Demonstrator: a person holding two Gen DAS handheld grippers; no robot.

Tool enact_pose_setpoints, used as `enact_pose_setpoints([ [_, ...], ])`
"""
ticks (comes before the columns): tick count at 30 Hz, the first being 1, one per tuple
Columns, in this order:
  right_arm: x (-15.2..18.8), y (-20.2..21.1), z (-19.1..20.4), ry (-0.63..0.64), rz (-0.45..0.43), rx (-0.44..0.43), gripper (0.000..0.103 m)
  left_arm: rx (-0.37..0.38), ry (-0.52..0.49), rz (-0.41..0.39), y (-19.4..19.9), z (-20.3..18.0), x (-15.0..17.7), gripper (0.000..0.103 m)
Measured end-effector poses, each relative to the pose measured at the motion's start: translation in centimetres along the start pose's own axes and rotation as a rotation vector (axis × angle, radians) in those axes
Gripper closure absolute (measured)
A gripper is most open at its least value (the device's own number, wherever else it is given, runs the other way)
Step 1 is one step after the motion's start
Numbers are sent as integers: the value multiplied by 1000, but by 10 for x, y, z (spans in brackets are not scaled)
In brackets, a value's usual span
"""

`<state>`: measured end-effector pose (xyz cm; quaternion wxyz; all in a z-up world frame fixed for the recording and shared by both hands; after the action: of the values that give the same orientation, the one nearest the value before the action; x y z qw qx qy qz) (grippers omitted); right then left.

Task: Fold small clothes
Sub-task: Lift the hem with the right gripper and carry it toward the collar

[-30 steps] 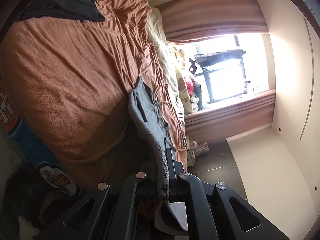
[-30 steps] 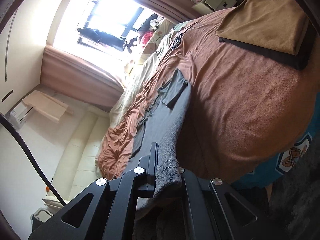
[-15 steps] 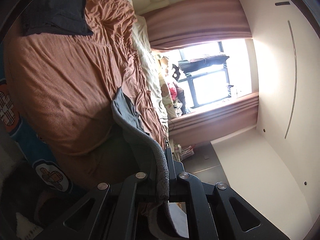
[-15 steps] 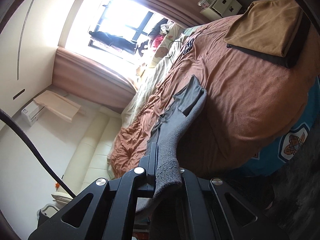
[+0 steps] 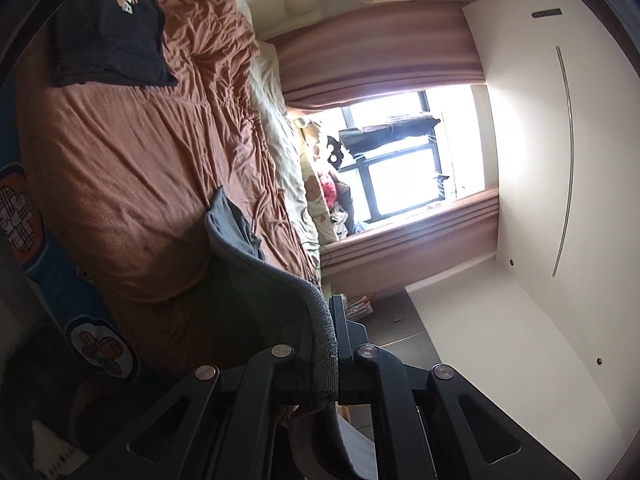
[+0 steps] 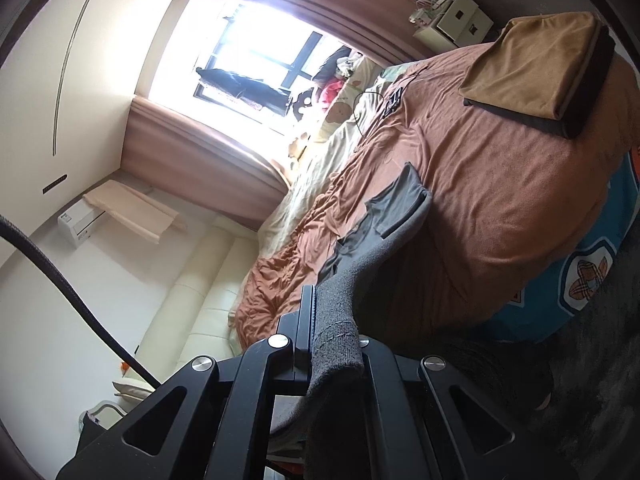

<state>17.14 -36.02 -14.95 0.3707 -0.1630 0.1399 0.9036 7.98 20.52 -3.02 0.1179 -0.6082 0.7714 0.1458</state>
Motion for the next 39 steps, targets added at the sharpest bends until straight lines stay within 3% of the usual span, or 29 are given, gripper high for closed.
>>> enact_pose_setpoints([
  [15,-21,-37,-18,-12,14,2,103,-33,20,7,-14,15,-7,99],
  [23,-46,-70,-10,-13,7,-18,103,-52,-18,27,-53,-7,-23,99],
  [29,-79,-94,5,38,-50,-34,103,-71,-50,27,-85,-22,-46,99],
  [39,-127,-174,24,82,-58,6,103,-115,-87,56,-157,-31,-88,99],
])
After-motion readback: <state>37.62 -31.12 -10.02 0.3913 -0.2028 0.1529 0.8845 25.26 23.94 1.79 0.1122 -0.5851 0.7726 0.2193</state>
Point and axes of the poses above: each gripper's, at about its wrist camera, not at the fingertips, and y roughly against the way its jaws point, z to its left, x to its underside, the point moved 10 cm from there along -y, roughly the way its jaws point, and after that the axes turned 3 degrees about -y, right-handed, at the moved point
